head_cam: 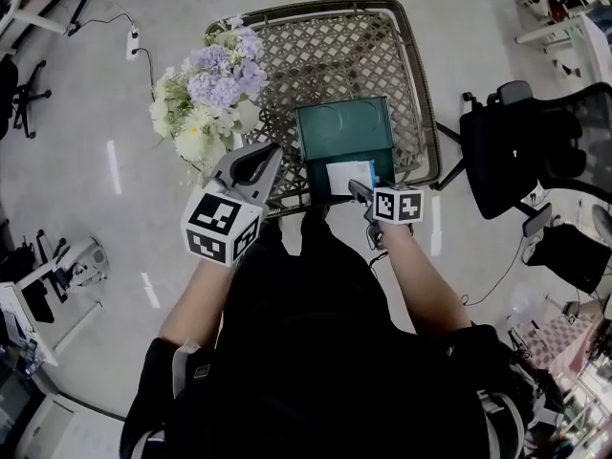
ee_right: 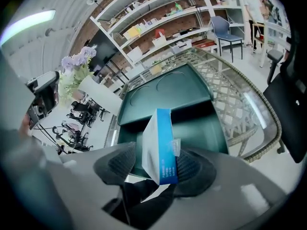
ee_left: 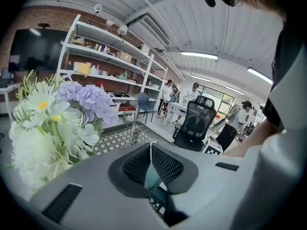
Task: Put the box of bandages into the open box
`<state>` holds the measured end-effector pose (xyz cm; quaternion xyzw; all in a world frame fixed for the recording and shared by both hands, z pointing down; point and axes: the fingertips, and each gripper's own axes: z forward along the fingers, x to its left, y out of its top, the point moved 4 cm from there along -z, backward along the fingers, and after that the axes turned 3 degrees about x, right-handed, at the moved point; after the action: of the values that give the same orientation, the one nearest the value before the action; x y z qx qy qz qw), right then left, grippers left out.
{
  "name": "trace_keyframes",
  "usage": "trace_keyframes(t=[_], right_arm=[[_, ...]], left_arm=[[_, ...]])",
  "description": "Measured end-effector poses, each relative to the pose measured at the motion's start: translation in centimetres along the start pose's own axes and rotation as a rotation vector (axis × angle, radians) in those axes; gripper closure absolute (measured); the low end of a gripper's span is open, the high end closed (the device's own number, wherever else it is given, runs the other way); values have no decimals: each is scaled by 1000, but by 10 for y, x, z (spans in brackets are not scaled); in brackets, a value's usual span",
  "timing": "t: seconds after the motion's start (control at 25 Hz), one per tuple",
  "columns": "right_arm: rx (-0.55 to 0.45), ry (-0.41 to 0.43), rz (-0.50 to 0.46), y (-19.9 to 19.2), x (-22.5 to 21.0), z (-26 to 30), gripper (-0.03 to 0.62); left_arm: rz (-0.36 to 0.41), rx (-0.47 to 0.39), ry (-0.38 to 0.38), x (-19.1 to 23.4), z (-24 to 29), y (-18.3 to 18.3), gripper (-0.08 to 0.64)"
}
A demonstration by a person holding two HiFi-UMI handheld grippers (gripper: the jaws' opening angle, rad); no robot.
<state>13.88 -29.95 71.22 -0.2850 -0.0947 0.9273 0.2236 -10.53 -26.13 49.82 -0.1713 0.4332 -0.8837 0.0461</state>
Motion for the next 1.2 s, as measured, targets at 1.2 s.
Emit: trace_keyframes(t=[1.2], right_arm=[[-369, -217, -29, 40, 38, -86, 318]], left_arm=[[130, -97, -217, -3, -45, 27, 543]])
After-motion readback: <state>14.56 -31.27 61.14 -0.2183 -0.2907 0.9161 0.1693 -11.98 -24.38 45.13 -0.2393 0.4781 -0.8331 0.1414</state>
